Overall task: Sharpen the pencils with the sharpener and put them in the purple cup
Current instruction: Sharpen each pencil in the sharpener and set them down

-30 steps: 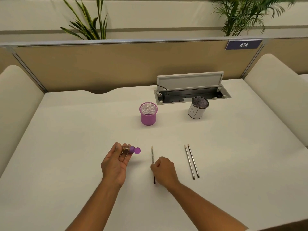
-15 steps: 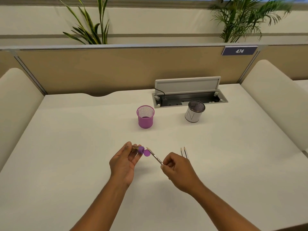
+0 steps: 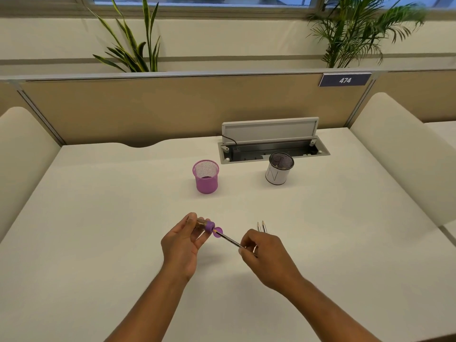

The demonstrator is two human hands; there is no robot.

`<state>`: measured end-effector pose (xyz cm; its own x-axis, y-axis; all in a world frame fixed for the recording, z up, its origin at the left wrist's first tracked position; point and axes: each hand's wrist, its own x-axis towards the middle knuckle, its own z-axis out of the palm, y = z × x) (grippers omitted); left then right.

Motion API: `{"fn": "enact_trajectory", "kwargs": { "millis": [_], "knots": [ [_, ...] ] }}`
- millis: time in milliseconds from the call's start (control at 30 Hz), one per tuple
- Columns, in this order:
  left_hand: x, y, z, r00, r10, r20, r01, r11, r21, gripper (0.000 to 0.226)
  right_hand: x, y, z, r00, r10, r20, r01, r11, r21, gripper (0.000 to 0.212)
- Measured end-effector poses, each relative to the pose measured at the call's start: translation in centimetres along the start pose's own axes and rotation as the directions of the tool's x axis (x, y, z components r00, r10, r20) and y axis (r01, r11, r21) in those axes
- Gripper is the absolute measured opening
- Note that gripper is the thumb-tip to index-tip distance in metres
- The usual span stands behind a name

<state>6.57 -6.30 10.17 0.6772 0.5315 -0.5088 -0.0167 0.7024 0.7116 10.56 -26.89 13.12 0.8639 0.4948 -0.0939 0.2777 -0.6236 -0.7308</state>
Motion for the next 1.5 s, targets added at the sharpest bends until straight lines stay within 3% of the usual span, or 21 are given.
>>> {"fn": "enact_trajectory", "kwargs": {
  "millis": [267,433,567,633,667,700,733,767,800,900,1000,1100,1200,1267,1300,1333,1367,1400,1433,1500],
  "knots": [
    [-0.5,-0.6,1.4,1.000,-0.001,-0.017,0.002,0.997,0.072,0.026,0.3,0.7,0.0,0.969,-0.220,-0.114,0.187,0.950,-0.249,0.009],
    [-0.7,-0.9,1.9,0.999,0.024,-0.045,-0.020,0.996,0.082,0.018,0.5,0.8,1.0,0.922,-0.332,-0.199,0.213,0.865,-0.454,0.024],
    [-0.7,-1.1,1.9,0.998,0.046,-0.047,-0.042,0.996,0.085,0.016,1.0,0.9,1.1,0.907,-0.386,-0.168,0.260,0.826,-0.500,0.024],
    [-0.6,-0.9,1.8,0.998,0.050,-0.029,-0.048,0.996,0.075,0.020,1.5,0.4,0.9,0.982,-0.152,-0.109,0.115,0.950,-0.291,0.029],
    [-0.6,-0.8,1.8,0.999,0.048,-0.013,-0.047,0.996,0.080,0.023,1.8,0.0,0.4,0.999,0.053,-0.008,-0.053,0.998,-0.022,0.033],
    [-0.5,-0.8,1.8,0.999,0.043,0.009,-0.043,0.995,0.089,0.026,2.1,-0.2,0.0,0.962,0.232,0.144,-0.264,0.925,0.274,0.036],
    [-0.5,-0.7,1.8,0.999,0.035,0.027,-0.038,0.994,0.098,0.026,2.2,-0.2,-0.2,0.891,0.336,0.304,-0.445,0.774,0.451,0.038],
    [-0.5,-0.8,1.7,0.999,0.028,0.039,-0.032,0.994,0.102,0.027,2.2,-0.2,-0.3,0.849,0.360,0.386,-0.522,0.680,0.514,0.039],
    [-0.5,-0.8,1.6,0.999,0.025,0.046,-0.030,0.994,0.103,0.027,2.1,-0.2,-0.2,0.843,0.362,0.397,-0.532,0.668,0.521,0.040],
    [-0.3,-0.9,1.4,0.999,0.025,0.047,-0.030,0.994,0.106,0.027,1.5,-0.6,0.9,0.929,0.332,0.163,-0.366,0.888,0.278,0.041],
    [-0.3,-1.1,1.5,0.999,0.032,0.016,-0.033,0.993,0.114,0.026,1.3,0.2,2.0,0.993,0.075,-0.095,-0.077,0.997,-0.022,0.033],
    [-0.2,-1.2,1.5,0.999,0.038,-0.024,-0.035,0.994,0.103,0.027,1.0,1.4,2.6,0.940,-0.286,-0.189,0.180,0.881,-0.437,0.029],
    [-0.3,-1.4,1.7,0.998,0.040,-0.047,-0.035,0.995,0.098,0.029,0.9,1.8,2.8,0.882,-0.418,-0.215,0.224,0.775,-0.591,0.024],
    [-0.3,-1.4,1.7,0.998,0.041,-0.048,-0.036,0.994,0.100,0.029,1.0,1.5,3.2,0.920,-0.343,-0.188,0.212,0.841,-0.498,0.025],
    [-0.3,-1.3,1.7,0.998,0.042,-0.038,-0.038,0.994,0.104,0.028,1.1,1.2,3.3,0.965,-0.189,-0.182,0.128,0.944,-0.303,0.027],
    [-0.3,-1.2,1.6,0.999,0.041,-0.020,-0.039,0.993,0.108,0.028,1.4,0.7,2.7,0.994,0.051,-0.100,-0.049,0.999,0.019,0.030],
    [-0.2,-1.1,1.5,0.999,0.038,0.004,-0.039,0.993,0.111,0.027,1.8,0.2,1.9,0.953,0.288,0.095,-0.302,0.875,0.379,0.033],
    [-0.3,-1.0,1.4,0.999,0.033,0.027,-0.036,0.993,0.111,0.027,2.0,0.0,1.2,0.851,0.406,0.333,-0.525,0.639,0.562,0.035],
    [-0.3,-1.0,1.3,0.999,0.029,0.041,-0.033,0.994,0.107,0.026,2.2,0.1,0.8,0.781,0.409,0.472,-0.624,0.488,0.610,0.036],
    [-0.4,-1.0,1.4,0.998,0.030,0.050,-0.035,0.994,0.103,0.026,2.2,-0.3,0.4,0.766,0.397,0.506,-0.642,0.498,0.583,0.040]
  ]
}}
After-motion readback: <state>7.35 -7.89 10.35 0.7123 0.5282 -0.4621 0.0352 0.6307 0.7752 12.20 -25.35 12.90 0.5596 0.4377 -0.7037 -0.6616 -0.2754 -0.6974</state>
